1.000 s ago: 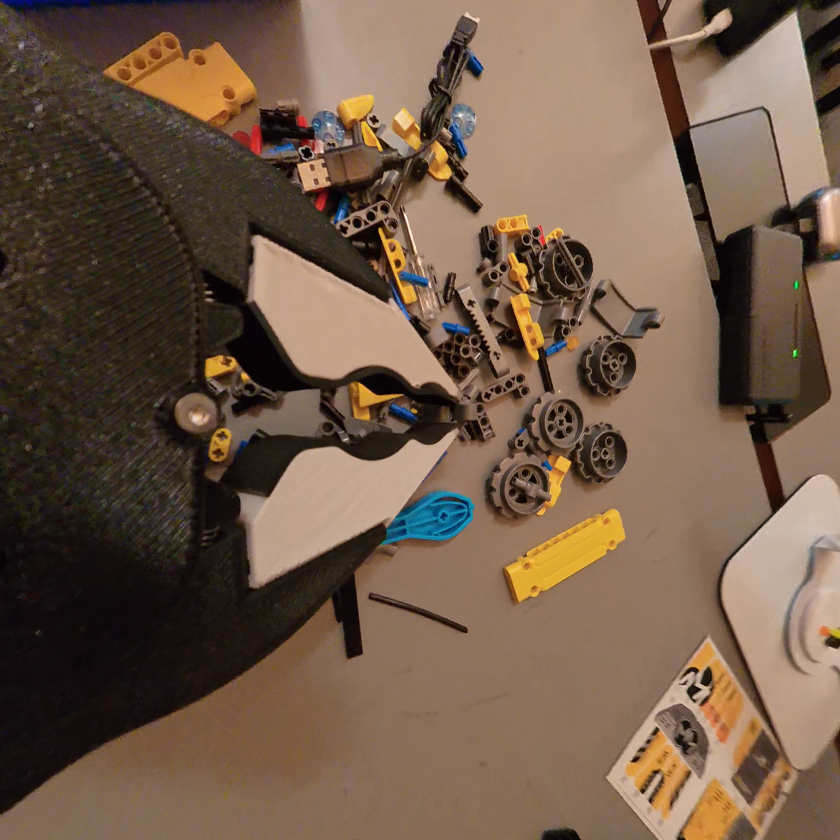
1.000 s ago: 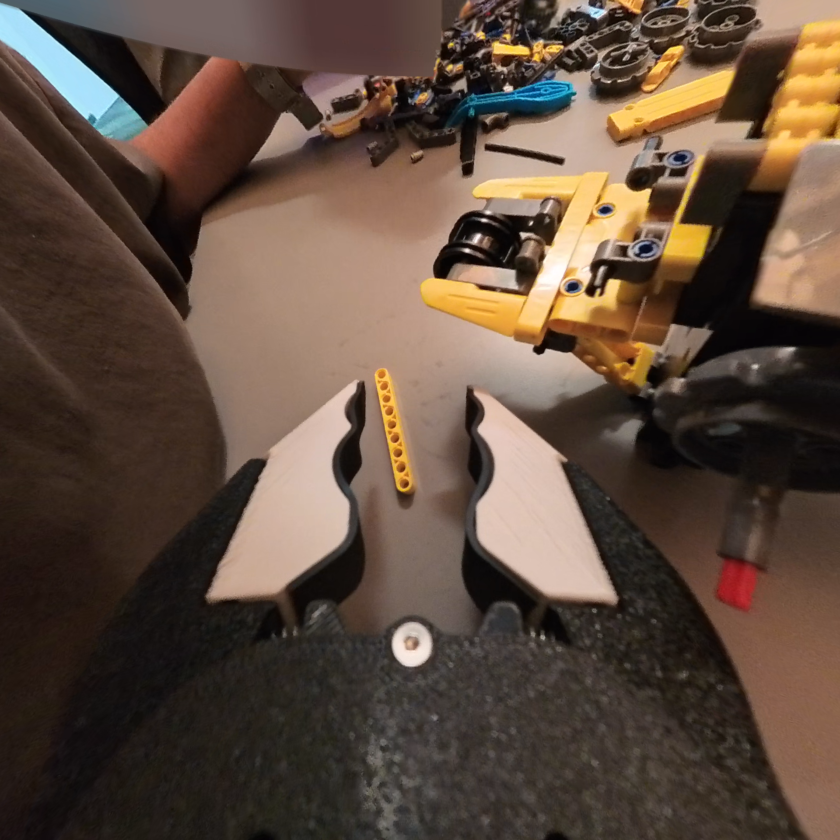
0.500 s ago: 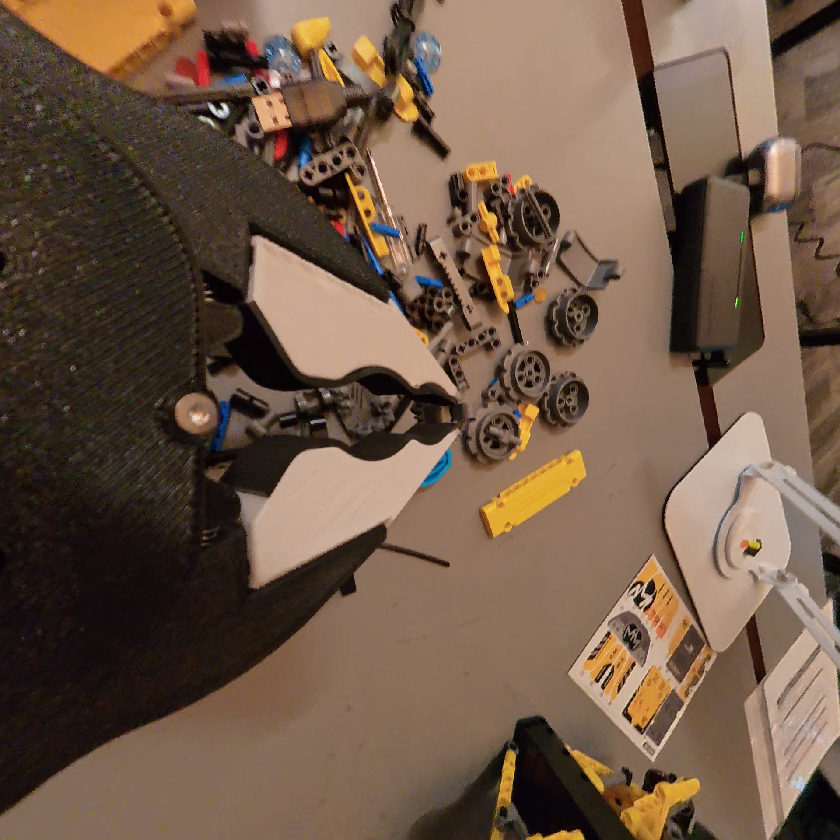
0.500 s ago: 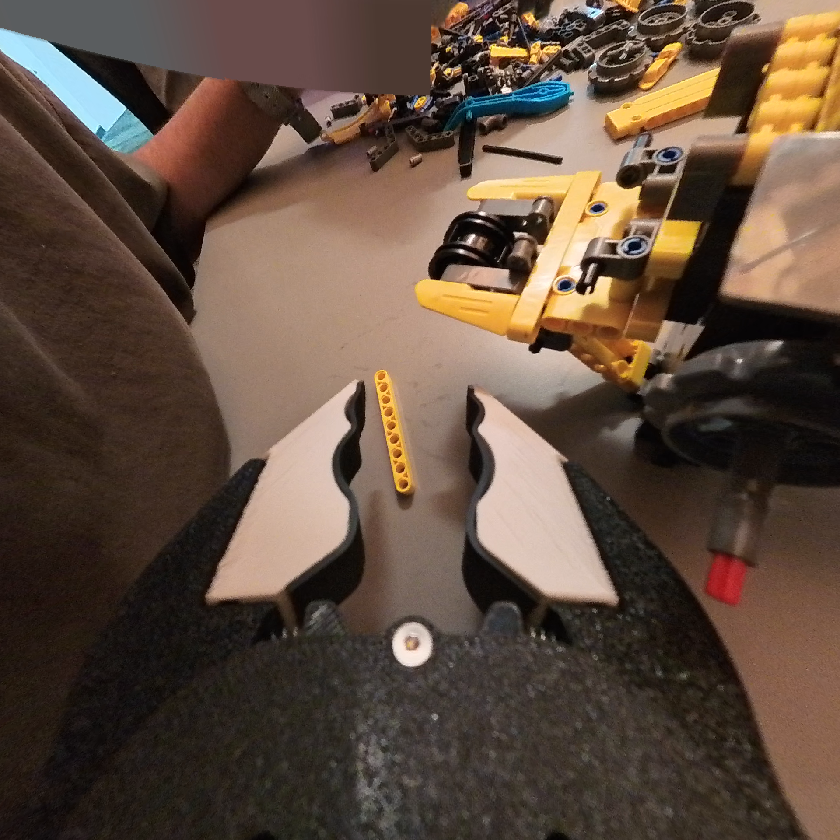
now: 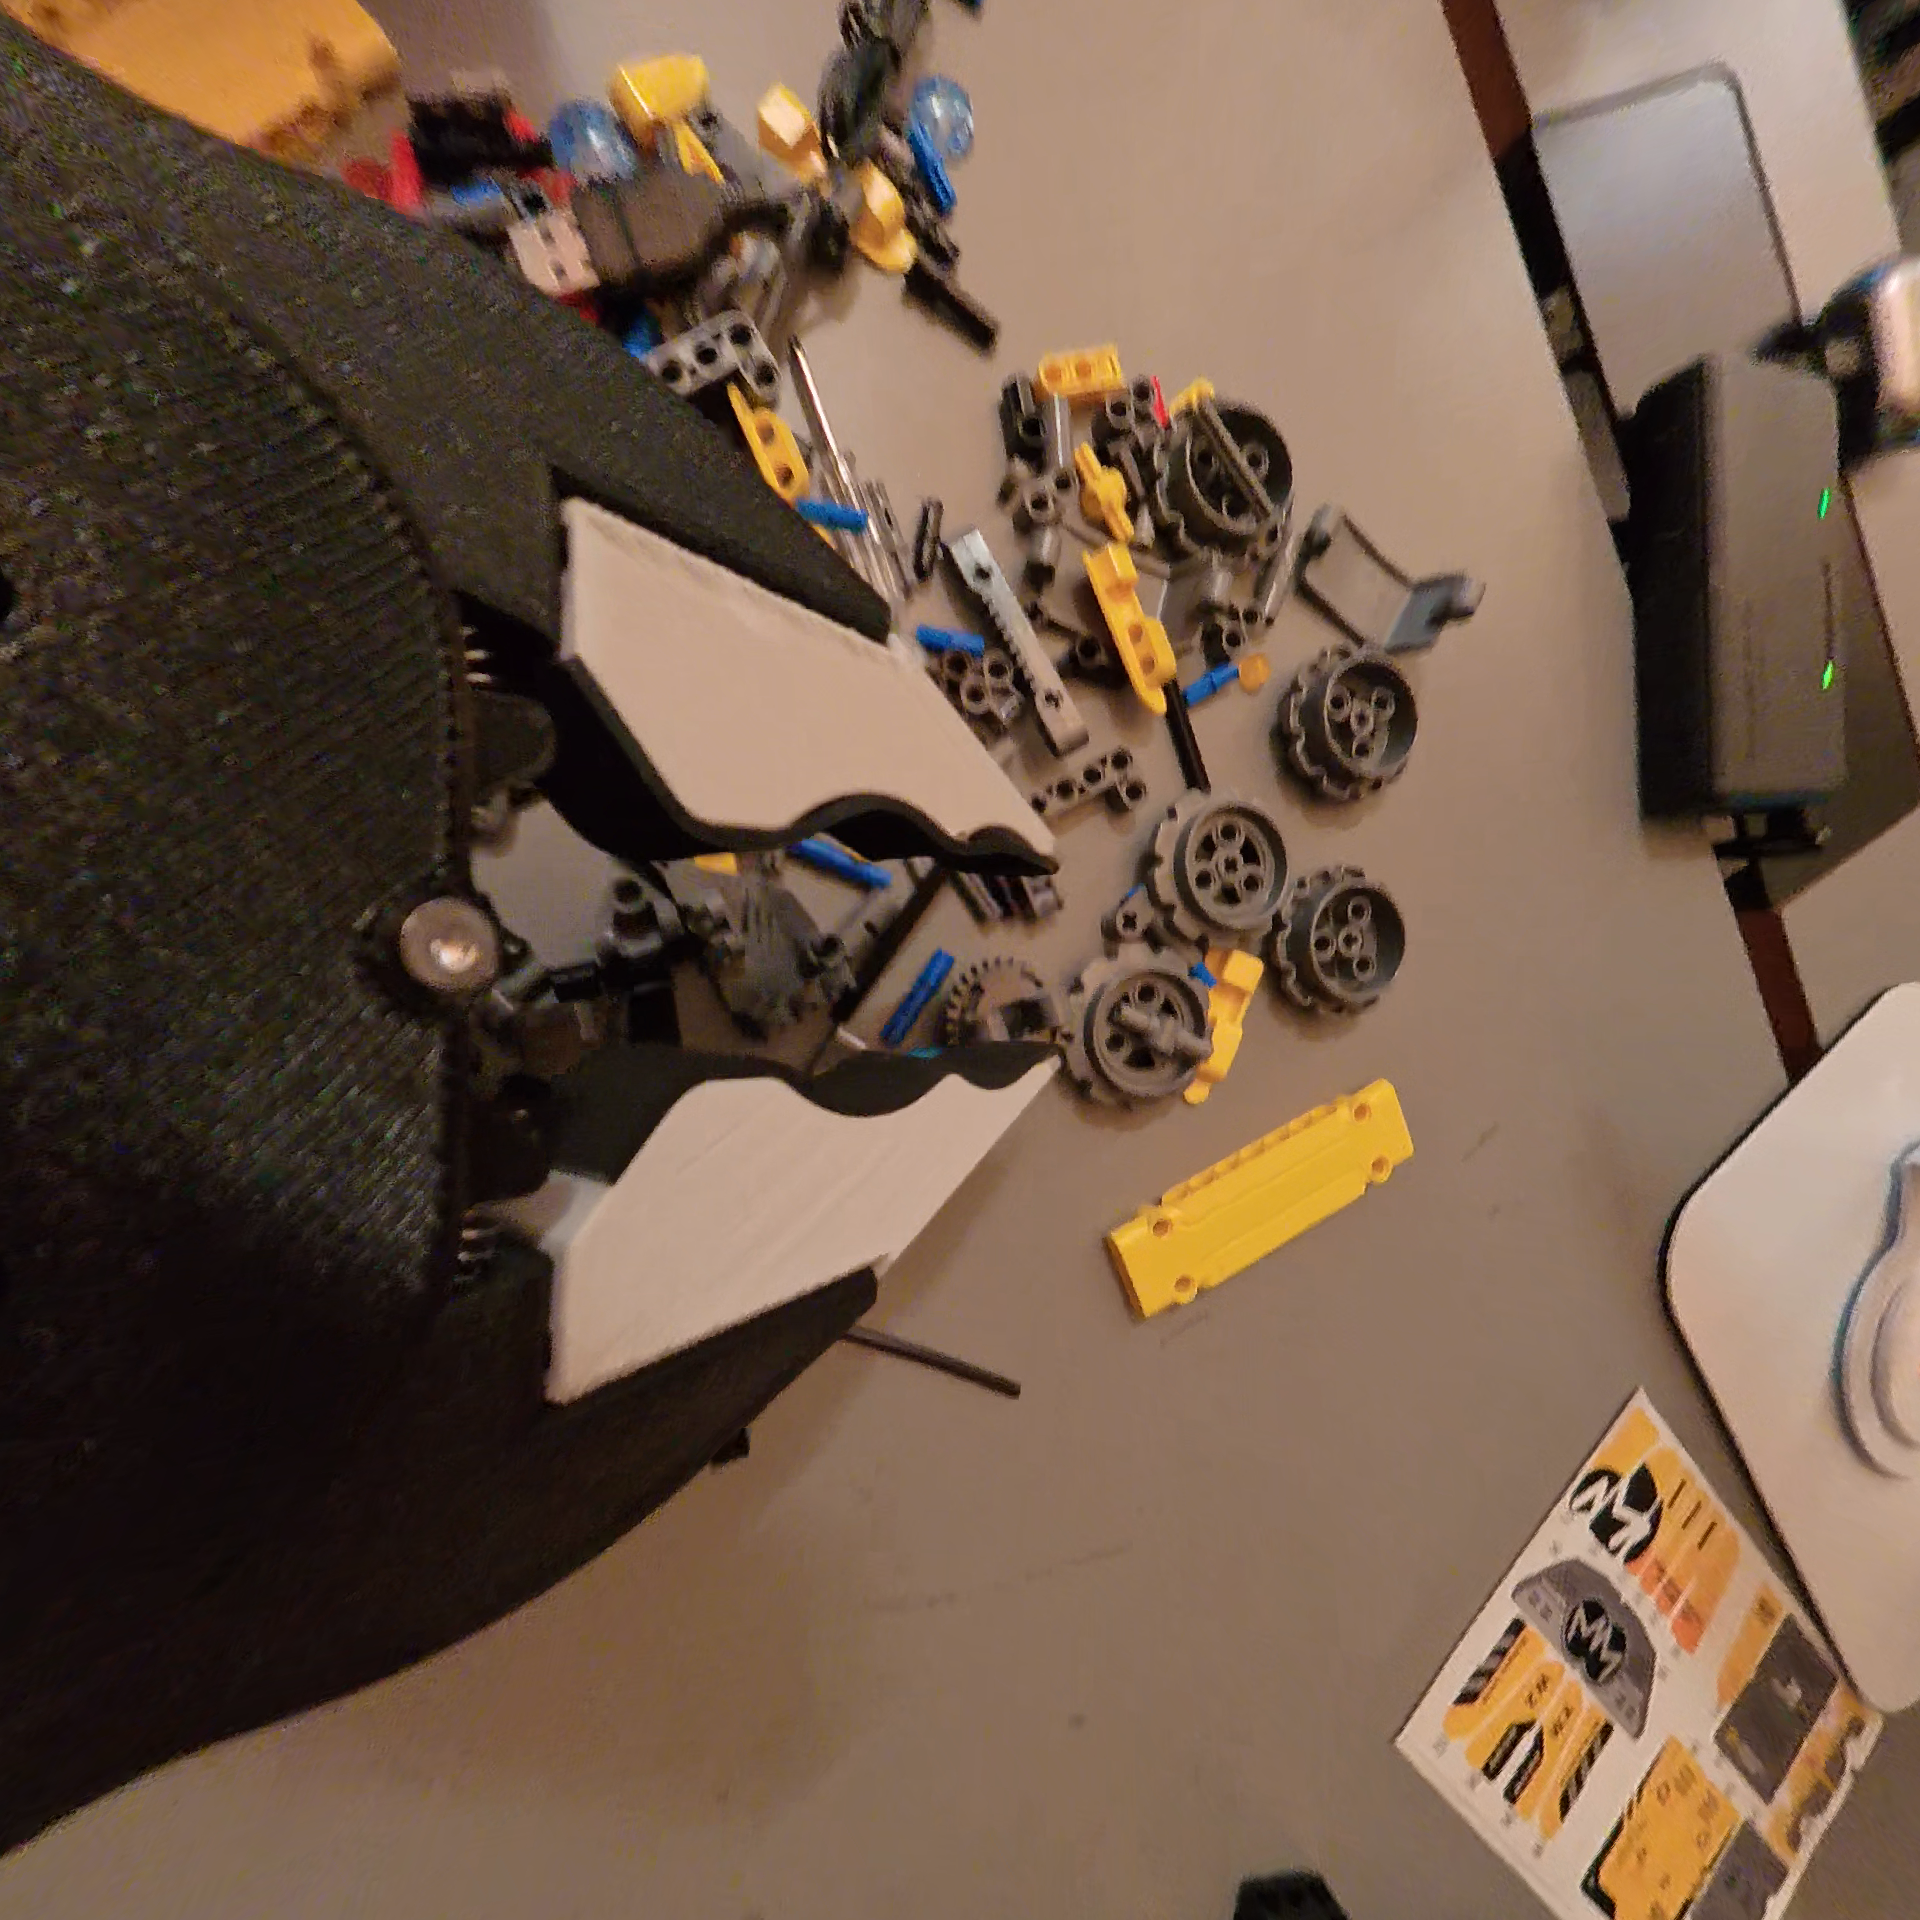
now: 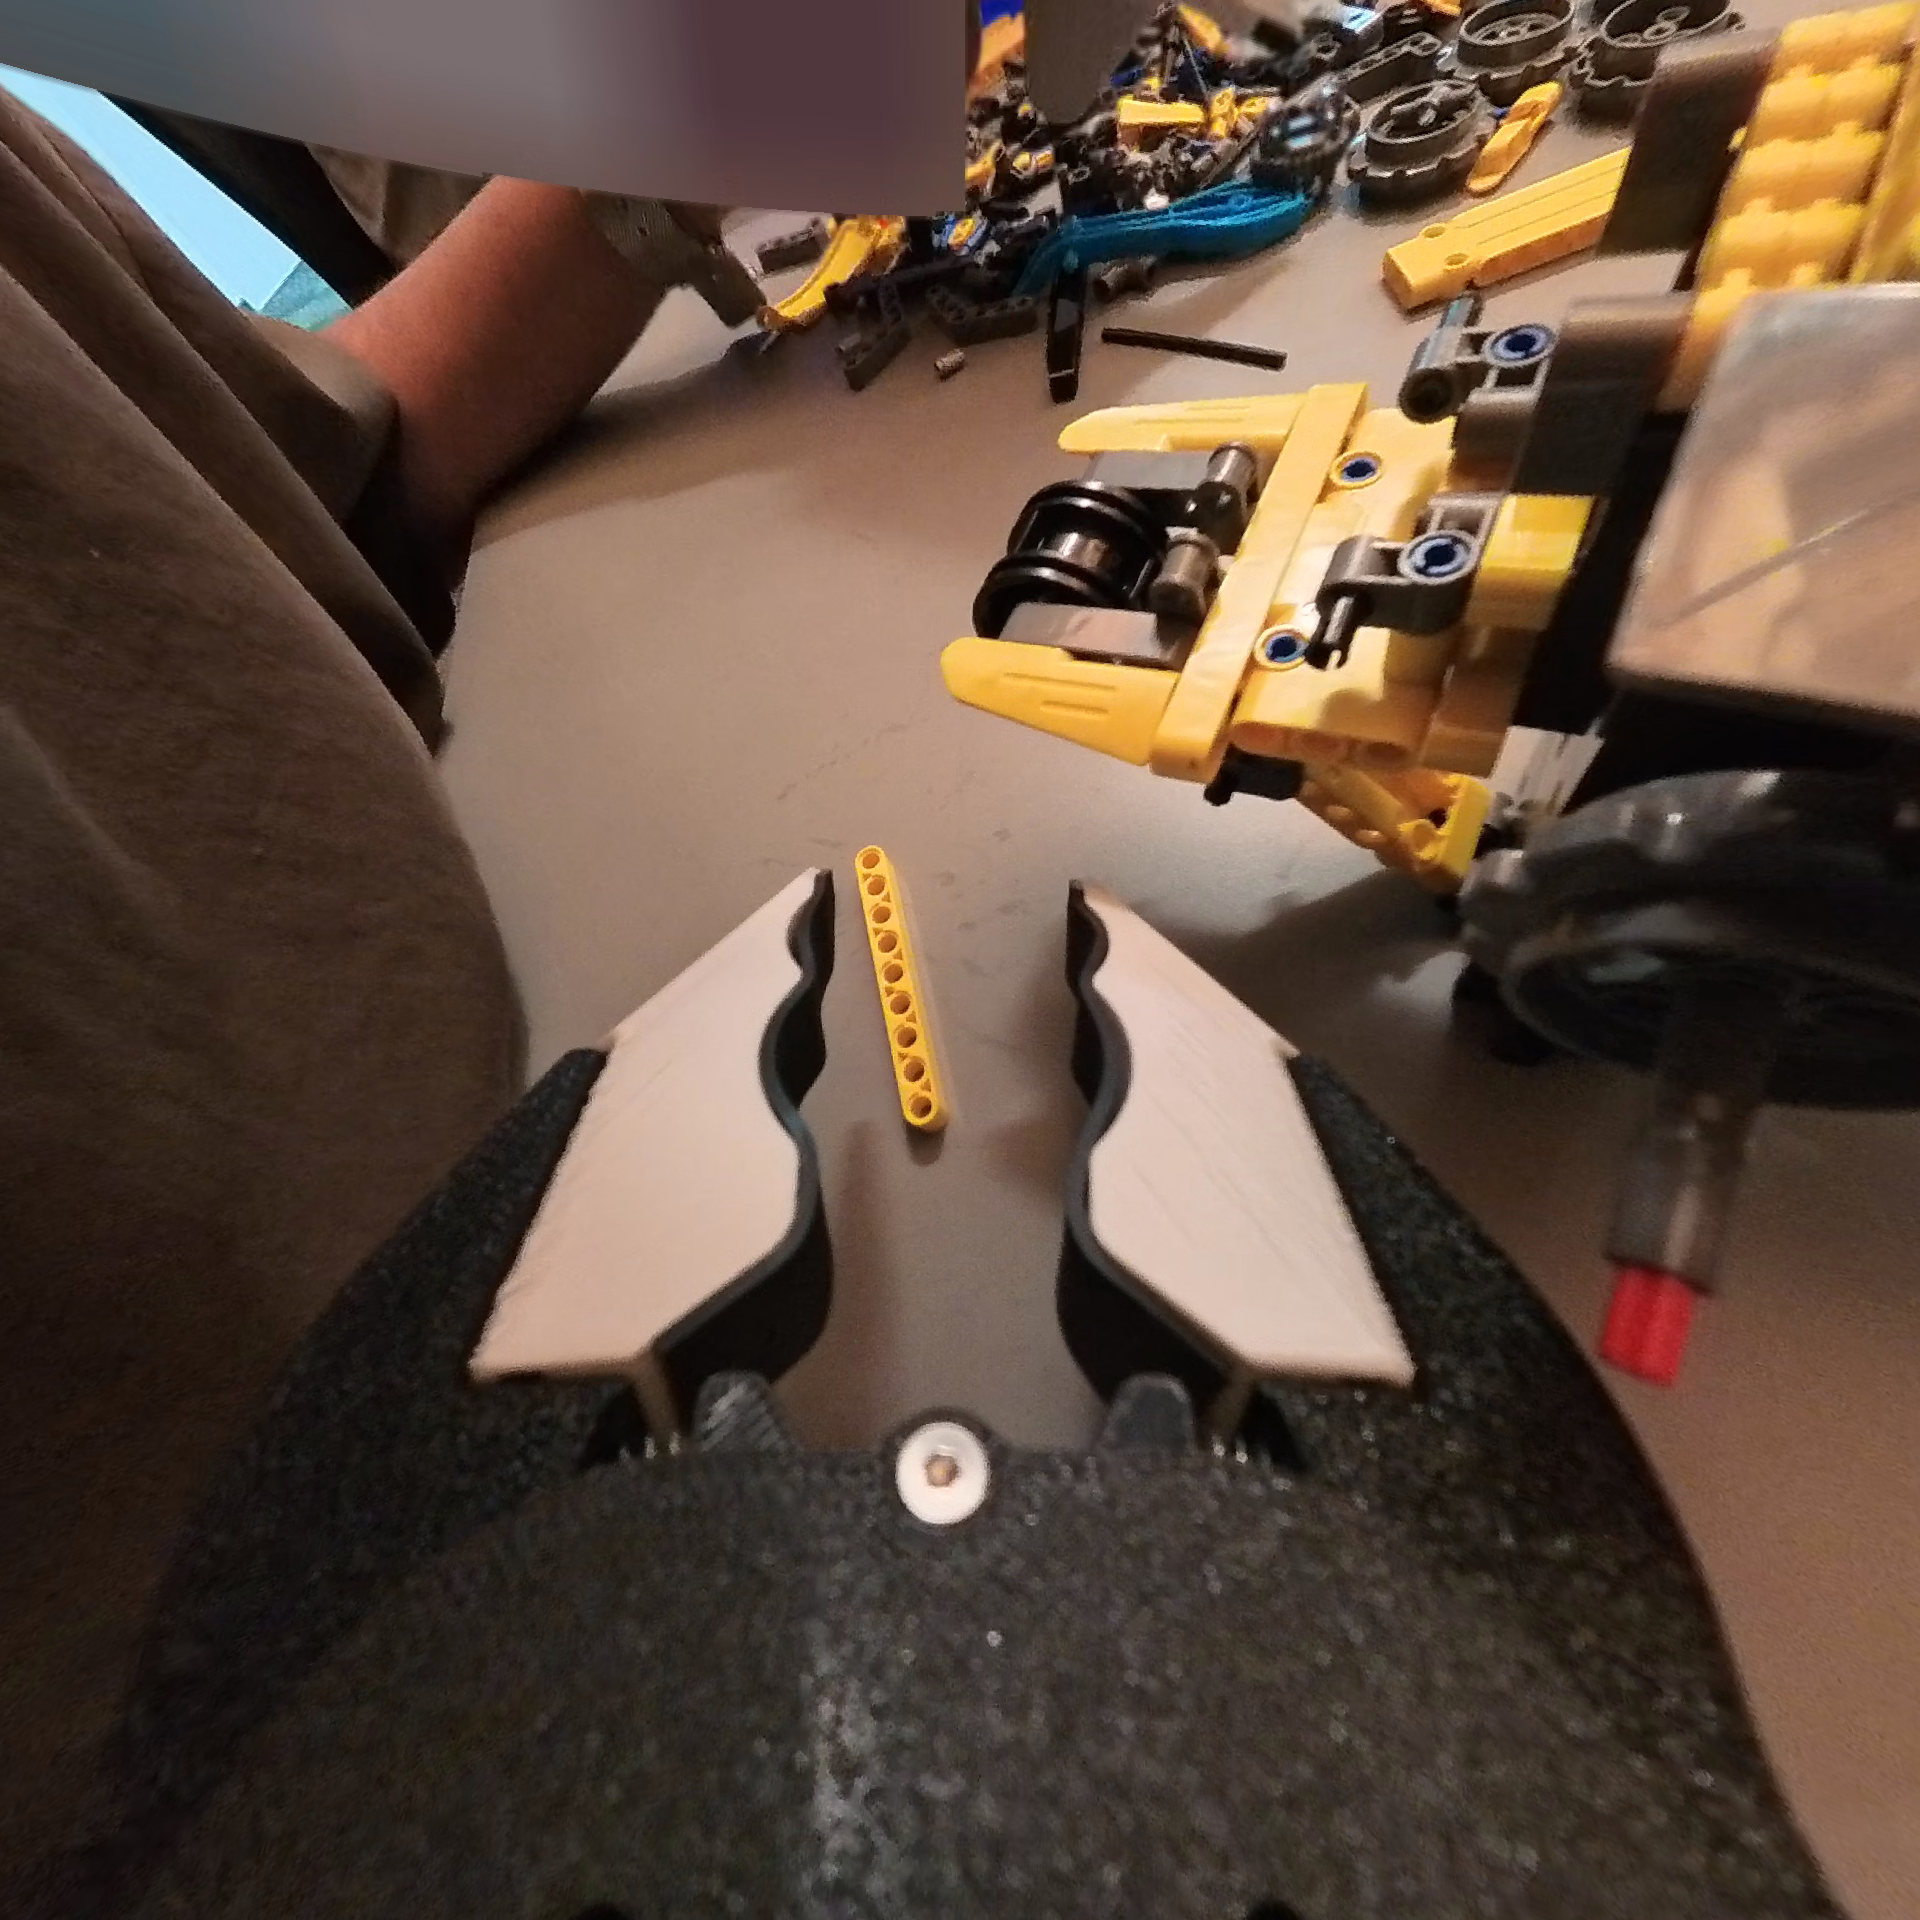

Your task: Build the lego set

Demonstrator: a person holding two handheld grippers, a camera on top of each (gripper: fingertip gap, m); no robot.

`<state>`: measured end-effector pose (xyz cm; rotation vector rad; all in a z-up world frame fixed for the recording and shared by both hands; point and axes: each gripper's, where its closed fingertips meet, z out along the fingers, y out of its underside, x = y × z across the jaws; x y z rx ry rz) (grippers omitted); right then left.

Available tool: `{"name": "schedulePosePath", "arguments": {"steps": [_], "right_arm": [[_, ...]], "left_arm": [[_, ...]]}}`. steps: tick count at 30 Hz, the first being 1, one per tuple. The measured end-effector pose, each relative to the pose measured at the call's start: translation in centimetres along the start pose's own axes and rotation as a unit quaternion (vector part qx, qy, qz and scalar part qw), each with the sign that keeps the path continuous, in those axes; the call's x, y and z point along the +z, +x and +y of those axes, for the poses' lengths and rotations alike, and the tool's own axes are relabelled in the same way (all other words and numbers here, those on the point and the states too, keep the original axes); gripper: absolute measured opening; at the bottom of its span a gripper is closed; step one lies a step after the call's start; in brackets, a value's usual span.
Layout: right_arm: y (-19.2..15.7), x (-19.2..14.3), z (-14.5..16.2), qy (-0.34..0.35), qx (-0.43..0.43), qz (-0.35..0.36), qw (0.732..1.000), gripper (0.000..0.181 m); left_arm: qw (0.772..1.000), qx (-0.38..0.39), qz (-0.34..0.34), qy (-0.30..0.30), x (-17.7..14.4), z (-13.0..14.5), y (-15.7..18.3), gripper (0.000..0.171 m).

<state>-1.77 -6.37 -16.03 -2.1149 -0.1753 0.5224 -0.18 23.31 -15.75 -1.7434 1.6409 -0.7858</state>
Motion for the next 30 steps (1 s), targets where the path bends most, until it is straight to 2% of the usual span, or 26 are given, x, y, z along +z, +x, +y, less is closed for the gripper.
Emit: {"name": "schedulePosePath", "arguments": {"steps": [3,7,12,16,30], "right_arm": [[0.0,0.0,0.0,0.001,0.000,-0.001,1.000,0.044],[0.0,0.0,0.0,0.001,0.002,-0.002,1.000,0.044],[0.0,0.0,0.0,-0.001,-0.001,-0.001,1.000,0.044],[-0.1,0.1,0.1,-0.003,-0.005,0.002,1.000,0.044],[-0.1,0.0,0.0,0.000,-0.006,0.002,1.000,0.044]], "left_arm": [[1.000,-0.004,-0.023,0.004,-1.0,-0.1,-1.6,0.022],[0.998,0.018,-0.046,-0.033,-0.9,0.8,-2.7,0.012],[0.994,0.063,-0.043,-0.075,0.6,1.8,-1.8,0.004],[0.990,0.086,-0.048,-0.098,1.6,2.6,-1.4,0.006],[0.990,0.088,-0.033,-0.107,1.7,3.0,-0.7,0.000]]}}
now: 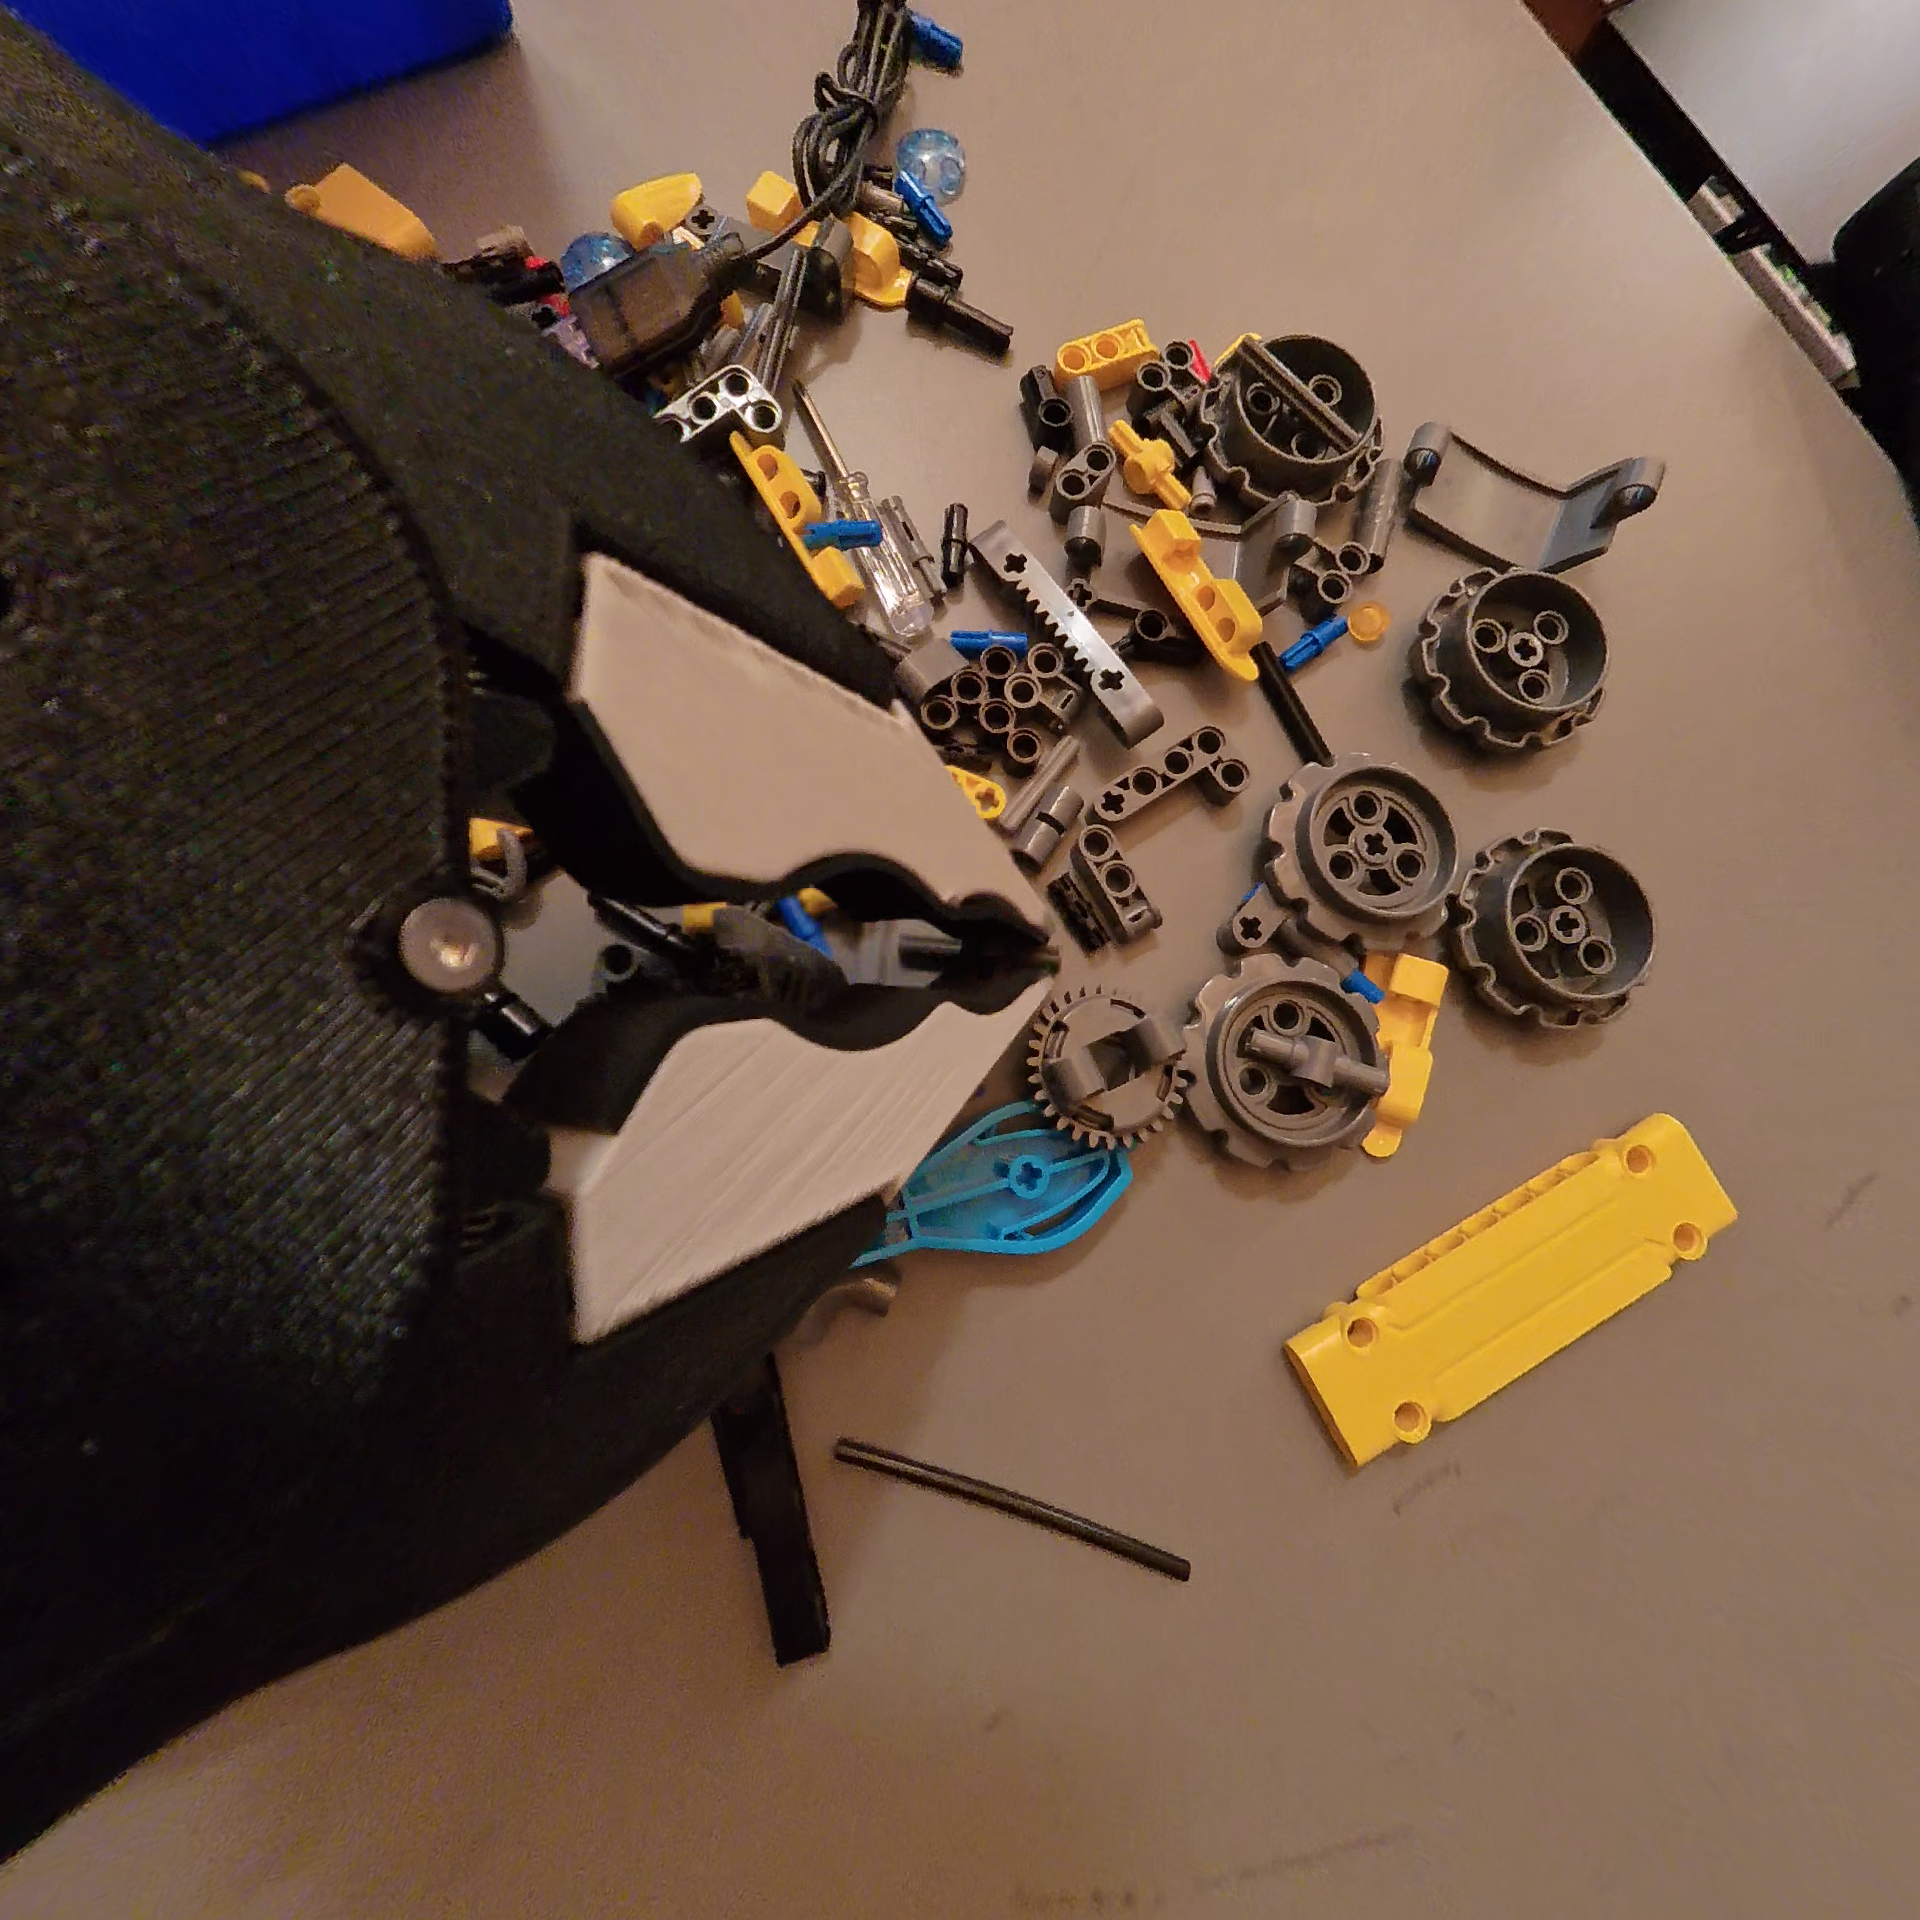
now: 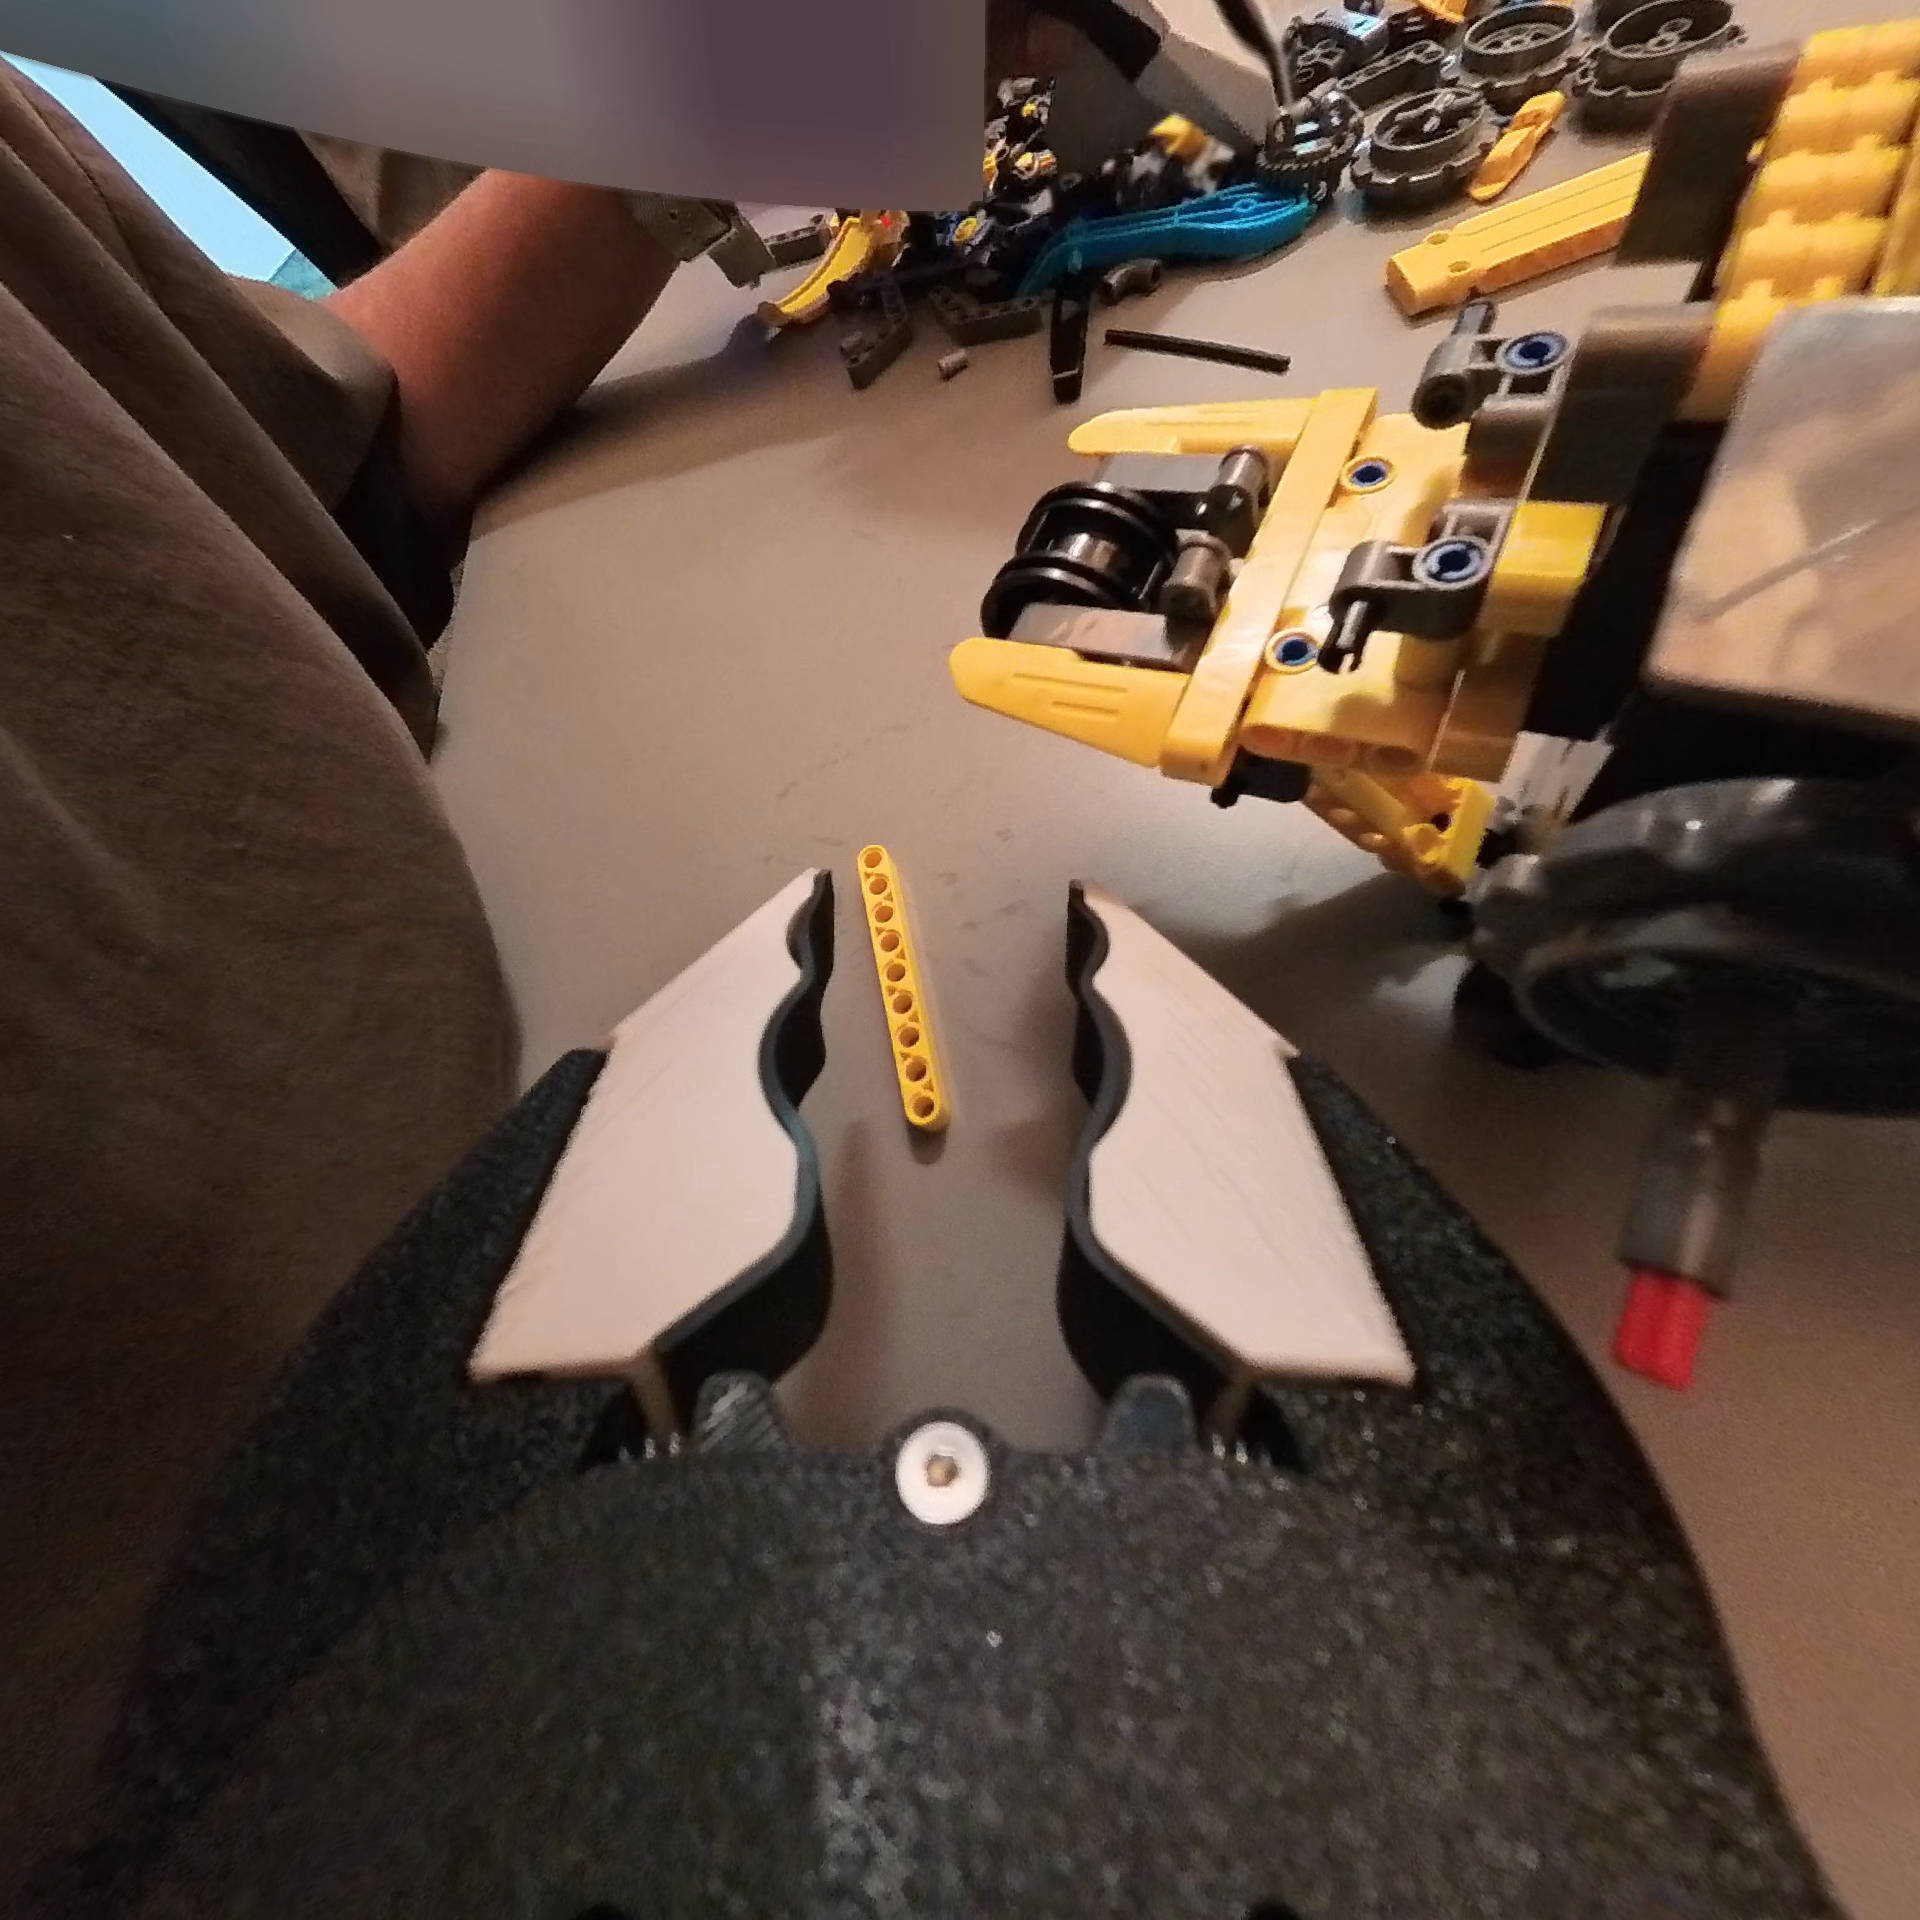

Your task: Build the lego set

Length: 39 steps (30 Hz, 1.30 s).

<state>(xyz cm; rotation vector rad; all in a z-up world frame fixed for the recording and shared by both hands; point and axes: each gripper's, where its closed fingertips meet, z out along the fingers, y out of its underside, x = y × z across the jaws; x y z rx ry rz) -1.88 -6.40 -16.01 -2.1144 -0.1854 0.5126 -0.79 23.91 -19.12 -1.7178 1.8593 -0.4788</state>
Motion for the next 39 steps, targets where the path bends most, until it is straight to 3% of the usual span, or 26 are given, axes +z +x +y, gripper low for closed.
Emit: {"name": "schedulePosePath", "arguments": {"steps": [7,20,26,30,34,39], "right_arm": [[0.0,0.0,0.0,0.001,0.001,-0.001,1.000,0.044],[0.0,0.0,0.0,-0.001,-0.004,0.004,1.000,0.044],[0.0,-0.3,-0.3,0.013,-0.004,0.004,1.000,0.044],[-0.5,-0.7,-0.5,0.026,-0.005,0.002,1.000,0.044],[-0.6,-1.3,-0.9,0.046,-0.012,0.008,0.999,0.043],[-0.7,-1.8,-1.3,0.059,-0.015,0.011,0.998,0.043]], "left_arm": [[0.999,-0.014,-0.003,0.041,-1.2,-1.0,-0.5,0.000],[0.979,-0.081,0.037,0.184,-5.3,-3.8,-1.0,0.000],[0.969,-0.081,0.086,0.215,-7.3,-4.9,1.8,0.000],[0.972,-0.045,0.053,0.225,-9.0,-5.8,3.8,0.000],[0.971,-0.052,-0.015,0.231,-10.3,-5.1,1.9,0.000],[0.983,-0.087,0.037,0.158,-7.0,-2.7,0.2,0.003]]}}
